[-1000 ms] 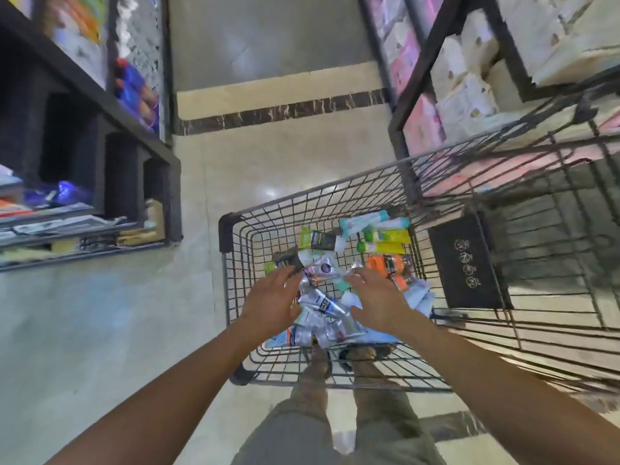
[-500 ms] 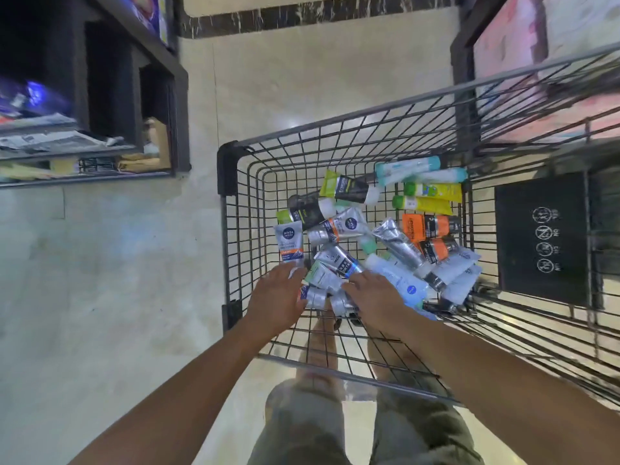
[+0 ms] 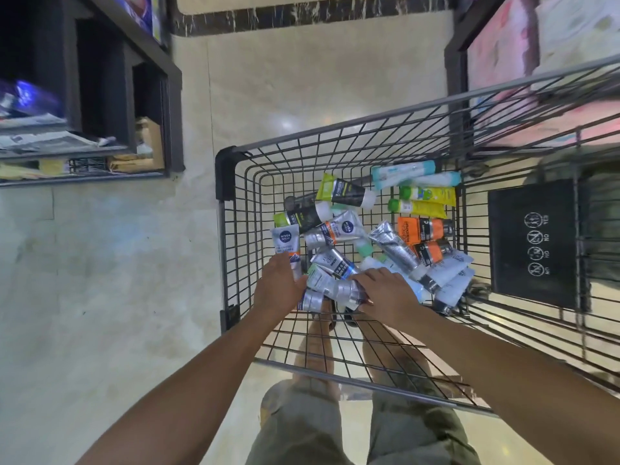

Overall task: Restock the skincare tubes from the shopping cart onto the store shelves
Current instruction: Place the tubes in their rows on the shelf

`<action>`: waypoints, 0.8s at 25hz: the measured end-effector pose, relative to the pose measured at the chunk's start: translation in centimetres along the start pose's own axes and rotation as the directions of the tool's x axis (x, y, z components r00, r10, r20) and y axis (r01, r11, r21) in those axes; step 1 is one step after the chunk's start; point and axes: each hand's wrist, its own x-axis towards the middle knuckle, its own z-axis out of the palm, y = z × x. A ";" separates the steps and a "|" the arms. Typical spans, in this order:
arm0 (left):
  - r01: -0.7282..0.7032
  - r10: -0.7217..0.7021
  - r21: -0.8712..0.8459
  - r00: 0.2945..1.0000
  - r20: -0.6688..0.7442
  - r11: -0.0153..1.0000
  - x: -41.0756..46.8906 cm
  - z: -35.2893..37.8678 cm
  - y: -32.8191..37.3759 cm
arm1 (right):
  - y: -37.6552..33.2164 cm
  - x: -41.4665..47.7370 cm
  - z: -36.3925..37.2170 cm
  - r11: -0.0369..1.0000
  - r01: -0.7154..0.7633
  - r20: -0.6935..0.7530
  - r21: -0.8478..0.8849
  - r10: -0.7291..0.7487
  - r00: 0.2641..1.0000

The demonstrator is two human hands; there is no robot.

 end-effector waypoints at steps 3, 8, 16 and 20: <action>0.158 -0.161 -0.114 0.987 -0.014 0.981 2.5 0.3 0.5 | 1.2 -0.5 -0.1 0.989 -0.084 -0.050 0.125 0.091 0.995; 0.337 -0.337 -0.092 0.941 0.013 0.937 5.8 1.2 1.0 | 2.3 -0.4 0.3 0.915 -0.220 -0.026 0.338 0.243 0.970; 0.314 -0.310 -0.186 0.949 0.052 0.931 4.6 -1.5 1.6 | 1.7 -1.7 -2.4 0.751 -0.257 -0.011 0.608 0.331 0.944; 0.170 -0.154 -0.212 0.984 0.090 0.962 1.6 -5.5 3.6 | -0.5 -3.2 -6.6 0.683 -0.210 -0.068 0.700 0.356 0.932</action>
